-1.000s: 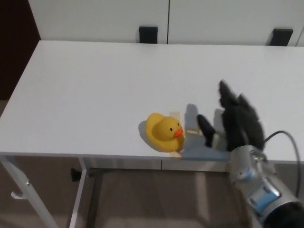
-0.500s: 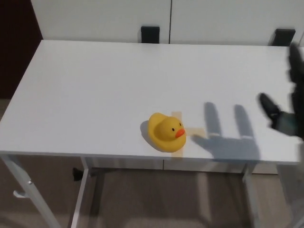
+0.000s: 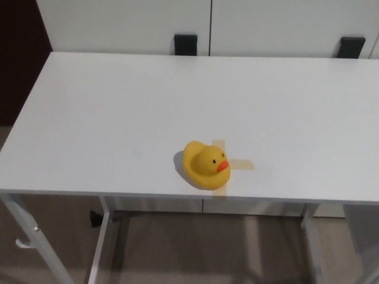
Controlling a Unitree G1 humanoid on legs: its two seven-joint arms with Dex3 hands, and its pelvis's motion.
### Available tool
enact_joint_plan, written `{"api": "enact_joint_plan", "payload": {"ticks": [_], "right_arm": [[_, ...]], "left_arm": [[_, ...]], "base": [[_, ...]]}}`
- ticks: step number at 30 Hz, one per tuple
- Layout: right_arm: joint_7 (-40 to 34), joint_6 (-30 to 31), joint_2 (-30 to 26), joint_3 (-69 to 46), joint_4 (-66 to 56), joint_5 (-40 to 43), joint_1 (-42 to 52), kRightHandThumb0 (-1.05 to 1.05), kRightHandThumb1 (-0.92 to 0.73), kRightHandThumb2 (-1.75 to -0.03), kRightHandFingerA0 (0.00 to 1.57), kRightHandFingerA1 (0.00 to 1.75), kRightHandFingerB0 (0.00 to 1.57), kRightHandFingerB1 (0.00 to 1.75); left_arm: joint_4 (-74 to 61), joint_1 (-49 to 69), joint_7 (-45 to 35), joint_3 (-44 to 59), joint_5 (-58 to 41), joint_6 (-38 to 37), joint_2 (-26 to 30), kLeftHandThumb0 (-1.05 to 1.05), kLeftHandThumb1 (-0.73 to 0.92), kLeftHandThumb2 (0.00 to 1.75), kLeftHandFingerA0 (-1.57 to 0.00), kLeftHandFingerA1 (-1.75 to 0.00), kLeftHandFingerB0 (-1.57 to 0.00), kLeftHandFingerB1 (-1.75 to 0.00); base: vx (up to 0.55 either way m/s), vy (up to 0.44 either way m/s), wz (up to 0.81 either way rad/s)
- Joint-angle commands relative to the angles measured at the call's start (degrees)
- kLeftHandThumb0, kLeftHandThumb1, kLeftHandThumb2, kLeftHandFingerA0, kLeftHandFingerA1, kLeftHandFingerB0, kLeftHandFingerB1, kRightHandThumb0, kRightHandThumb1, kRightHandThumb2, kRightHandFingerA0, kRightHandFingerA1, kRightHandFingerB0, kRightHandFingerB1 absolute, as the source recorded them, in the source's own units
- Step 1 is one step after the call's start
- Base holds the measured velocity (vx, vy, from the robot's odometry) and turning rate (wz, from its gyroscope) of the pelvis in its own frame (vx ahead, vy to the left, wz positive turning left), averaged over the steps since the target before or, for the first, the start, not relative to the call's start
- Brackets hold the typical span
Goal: The robot uses its right hand to push the yellow duck toy to the center of the white desk.
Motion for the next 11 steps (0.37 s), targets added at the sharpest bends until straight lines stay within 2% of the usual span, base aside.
{"api": "enact_joint_plan", "payload": {"ticks": [1, 3, 4, 7, 8, 9, 10, 11], "right_arm": [[1.8, -15.9, -2.3, -12.4, 26.4, 12.3, 13.2, -0.35, -0.34, -0.99, 0.93, 0.84, 0.54, 0.75], [3.2, -17.1, -1.8, -12.3, 28.1, 12.7, 13.7, -0.35, -0.34, -0.99, 0.93, 0.84, 0.54, 0.75], [6.2, -18.6, -1.1, -12.6, 30.3, 13.8, 14.1, -0.31, -0.36, -1.01, 1.16, 0.7, 0.74, 0.72], [9.0, -19.6, -0.4, -13.0, 31.9, 15.0, 14.5, -0.31, -0.36, -1.01, 1.16, 0.7, 0.74, 0.72], [12.7, -17.2, 0.2, -11.3, 34.9, 14.2, 11.0, -0.09, -0.68, -0.79, 0.98, 0.59, 0.68, 0.53], [15.5, -15.5, 0.7, -10.1, 37.2, 13.6, 8.3, -0.09, -0.68, -0.79, 0.98, 0.59, 0.68, 0.53], [17.8, -14.6, 1.2, -9.2, 38.9, 13.3, 6.4, -0.05, -0.63, -0.82, 1.0, 0.6, 0.7, 0.54], [17.8, -14.6, 1.2, -9.2, 38.9, 13.3, 6.4, -0.05, -0.63, -0.82, 1.0, 0.6, 0.7, 0.54]], "left_arm": [[0.1, 0.7, 0.7, -0.3, 0.8, -2.1, 2.2, -0.11, 0.64, 0.65, -0.85, -0.67, -0.93, -0.68], [0.1, 0.7, 0.7, -0.3, 0.8, -2.1, 2.3, -0.11, 0.64, 0.65, -0.85, -0.67, -0.93, -0.68], [0.1, 0.6, 0.6, -0.3, 0.7, -2.0, 2.3, -0.1, 0.65, 0.7, -0.85, -0.68, -0.92, -0.67], [0.1, 0.5, 0.5, -0.2, 0.6, -1.7, 2.2, -0.1, 0.65, 0.7, -0.85, -0.68, -0.92, -0.67], [0.1, 0.5, 0.3, 0.0, 0.4, -1.8, 2.4, -0.09, 0.62, 0.76, -0.86, -0.69, -0.94, -0.71], [0.1, 0.6, 0.2, 0.2, 0.2, -1.9, 2.4, -0.09, 0.62, 0.76, -0.86, -0.69, -0.94, -0.71], [0.1, 0.5, 0.0, 0.5, -0.1, -1.9, 2.6, -0.09, 0.64, 0.75, -0.9, -0.76, -0.94, -0.72], [0.1, 0.5, 0.0, 0.5, -0.1, -1.9, 2.6, -0.09, 0.64, 0.75, -0.9, -0.76, -0.94, -0.72]], "base": [[0.0, 0.0, 0.0], [0.0, 0.0, 0.0], [0.0, 0.0, 0.0], [0.0, 0.0, 0.0], [0.0, 0.0, 0.0], [0.0, 0.0, 0.0], [0.0, 0.0, 0.0], [0.0, 0.0, 0.0]]}}
